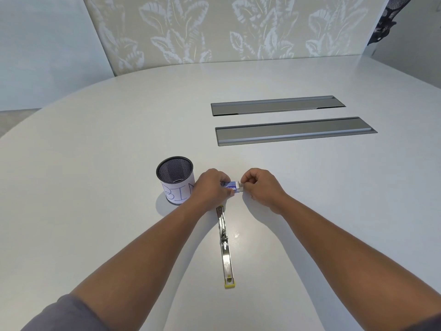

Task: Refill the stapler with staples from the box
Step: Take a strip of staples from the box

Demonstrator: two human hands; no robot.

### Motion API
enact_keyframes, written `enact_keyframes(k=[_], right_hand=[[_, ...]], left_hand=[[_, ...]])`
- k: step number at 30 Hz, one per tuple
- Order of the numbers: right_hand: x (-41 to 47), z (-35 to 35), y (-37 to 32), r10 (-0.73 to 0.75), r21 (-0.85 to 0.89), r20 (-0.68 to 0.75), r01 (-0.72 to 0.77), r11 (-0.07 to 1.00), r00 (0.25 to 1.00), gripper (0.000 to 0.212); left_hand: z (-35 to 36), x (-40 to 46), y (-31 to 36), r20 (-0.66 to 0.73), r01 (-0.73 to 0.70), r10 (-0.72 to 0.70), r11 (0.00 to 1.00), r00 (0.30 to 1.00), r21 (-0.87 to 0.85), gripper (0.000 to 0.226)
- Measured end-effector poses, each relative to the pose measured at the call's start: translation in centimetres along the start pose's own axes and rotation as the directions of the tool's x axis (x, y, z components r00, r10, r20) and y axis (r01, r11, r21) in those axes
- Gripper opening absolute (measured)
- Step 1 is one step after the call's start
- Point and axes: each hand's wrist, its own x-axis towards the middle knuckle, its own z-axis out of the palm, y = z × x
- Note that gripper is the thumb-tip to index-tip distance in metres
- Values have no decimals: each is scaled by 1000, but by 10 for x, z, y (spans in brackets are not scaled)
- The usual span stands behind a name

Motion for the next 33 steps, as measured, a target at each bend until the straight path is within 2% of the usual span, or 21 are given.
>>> enact_keyframes(k=[13, 16, 19, 33], right_hand=[[4, 1, 4, -1, 2, -22, 1, 1000, 1000, 14], [3, 2, 4, -21, 33, -6, 21, 999, 1000, 19], [1, 2, 3, -19, 72, 2, 19, 997, 1000, 14], [1, -1, 1, -43, 36, 52, 41, 998, 998, 11]], left_hand=[[-1, 1, 0, 15, 23, -23, 1000, 1000, -3, 25], [0, 1, 0, 13, 26, -26, 1000, 1000, -5, 27], [0, 1, -1, 17, 30, -30, 1000, 999, -4, 27], [-1, 1, -1, 23, 44, -43, 999, 999, -17, 27]])
